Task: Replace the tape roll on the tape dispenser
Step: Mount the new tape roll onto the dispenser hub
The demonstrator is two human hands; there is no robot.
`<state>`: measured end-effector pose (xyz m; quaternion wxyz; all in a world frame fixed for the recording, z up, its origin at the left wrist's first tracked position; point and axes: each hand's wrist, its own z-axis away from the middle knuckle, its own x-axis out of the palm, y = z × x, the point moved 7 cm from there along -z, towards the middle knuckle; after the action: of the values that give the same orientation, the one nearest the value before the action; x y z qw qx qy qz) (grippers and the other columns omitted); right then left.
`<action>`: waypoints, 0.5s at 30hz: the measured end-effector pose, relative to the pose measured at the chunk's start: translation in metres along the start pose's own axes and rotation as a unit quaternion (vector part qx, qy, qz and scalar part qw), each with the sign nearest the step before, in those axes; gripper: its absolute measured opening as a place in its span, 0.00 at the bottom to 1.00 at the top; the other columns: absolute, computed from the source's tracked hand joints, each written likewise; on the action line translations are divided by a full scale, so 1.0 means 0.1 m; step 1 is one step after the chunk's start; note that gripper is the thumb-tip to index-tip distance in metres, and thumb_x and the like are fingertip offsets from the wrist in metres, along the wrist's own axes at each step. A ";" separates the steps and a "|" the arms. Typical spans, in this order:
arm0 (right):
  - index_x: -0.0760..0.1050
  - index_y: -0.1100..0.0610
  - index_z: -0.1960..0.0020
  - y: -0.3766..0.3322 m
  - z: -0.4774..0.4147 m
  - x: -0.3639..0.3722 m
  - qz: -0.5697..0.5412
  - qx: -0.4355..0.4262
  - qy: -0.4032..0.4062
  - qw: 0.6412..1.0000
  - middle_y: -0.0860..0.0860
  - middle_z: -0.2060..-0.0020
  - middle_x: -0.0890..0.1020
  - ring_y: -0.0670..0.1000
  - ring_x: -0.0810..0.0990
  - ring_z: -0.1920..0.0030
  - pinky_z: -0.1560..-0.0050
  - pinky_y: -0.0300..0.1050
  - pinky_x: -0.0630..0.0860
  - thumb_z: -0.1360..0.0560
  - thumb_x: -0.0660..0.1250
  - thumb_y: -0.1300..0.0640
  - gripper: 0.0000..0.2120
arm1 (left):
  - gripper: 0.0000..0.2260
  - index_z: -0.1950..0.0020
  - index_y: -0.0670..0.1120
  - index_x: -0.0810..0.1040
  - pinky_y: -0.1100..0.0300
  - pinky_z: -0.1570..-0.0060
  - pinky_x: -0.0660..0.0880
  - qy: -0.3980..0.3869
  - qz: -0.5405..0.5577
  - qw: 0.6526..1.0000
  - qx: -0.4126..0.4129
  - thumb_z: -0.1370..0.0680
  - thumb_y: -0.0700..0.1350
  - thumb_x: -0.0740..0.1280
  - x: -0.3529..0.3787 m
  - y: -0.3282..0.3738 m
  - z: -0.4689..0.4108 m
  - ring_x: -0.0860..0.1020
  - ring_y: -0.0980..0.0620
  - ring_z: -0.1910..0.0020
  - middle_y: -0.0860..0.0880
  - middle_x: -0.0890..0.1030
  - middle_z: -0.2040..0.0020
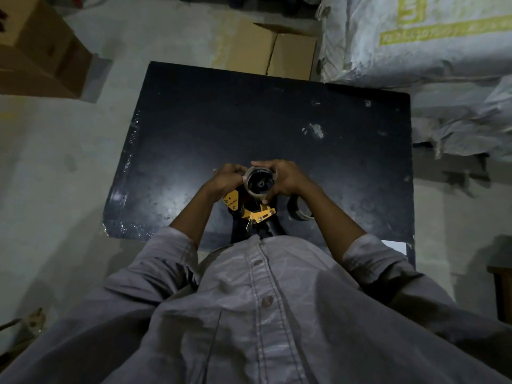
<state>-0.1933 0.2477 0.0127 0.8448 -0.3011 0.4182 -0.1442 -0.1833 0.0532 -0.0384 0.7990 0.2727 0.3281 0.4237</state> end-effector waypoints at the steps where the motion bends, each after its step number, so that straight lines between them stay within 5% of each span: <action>1: 0.76 0.40 0.17 -0.01 0.00 0.00 -0.002 0.001 -0.002 1.000 0.49 0.24 0.84 0.56 0.80 0.23 0.22 0.55 0.77 0.45 0.95 0.54 0.60 | 0.18 0.50 0.61 0.89 0.26 0.18 0.61 -0.003 -0.002 1.000 -0.003 0.37 0.59 0.70 -0.02 -0.13 -0.15 0.85 0.43 0.37 0.55 0.91 0.53; 4: 0.76 0.42 0.17 0.00 0.00 0.02 -0.015 -0.001 -0.002 1.000 0.50 0.23 0.83 0.57 0.79 0.22 0.20 0.56 0.76 0.45 0.95 0.56 0.59 | 0.21 0.49 0.55 0.88 0.27 0.17 0.59 0.000 -0.002 1.000 -0.015 0.38 0.59 0.71 -0.01 -0.08 -0.10 0.84 0.42 0.35 0.53 0.90 0.50; 8: 0.78 0.42 0.18 0.09 -0.01 0.05 -0.056 -0.004 -0.008 0.998 0.48 0.23 0.83 0.54 0.79 0.21 0.19 0.54 0.75 0.47 0.95 0.59 0.60 | 0.12 0.35 0.43 0.84 0.47 0.28 0.77 0.012 0.026 0.999 -0.037 0.19 0.40 0.72 0.01 0.10 0.17 0.82 0.41 0.33 0.45 0.87 0.42; 11: 0.78 0.43 0.18 0.09 0.00 0.05 -0.065 0.002 -0.004 0.998 0.48 0.23 0.83 0.53 0.78 0.21 0.21 0.46 0.73 0.46 0.95 0.61 0.59 | 0.14 0.38 0.46 0.86 0.36 0.20 0.71 0.016 0.009 0.999 -0.041 0.23 0.45 0.73 0.01 0.08 0.16 0.83 0.41 0.32 0.46 0.88 0.42; 15: 0.78 0.46 0.18 0.06 0.01 0.09 -0.065 0.003 0.000 0.998 0.50 0.21 0.81 0.54 0.76 0.19 0.17 0.50 0.71 0.46 0.95 0.62 0.59 | 0.10 0.48 0.49 0.87 0.33 0.19 0.67 0.030 -0.017 0.999 -0.024 0.27 0.48 0.71 0.00 0.18 0.15 0.84 0.43 0.37 0.49 0.89 0.48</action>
<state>-0.1870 0.2483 0.0039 0.8347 -0.3251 0.3970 -0.1999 -0.1809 0.0596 -0.0163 0.8020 0.2354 0.3465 0.4259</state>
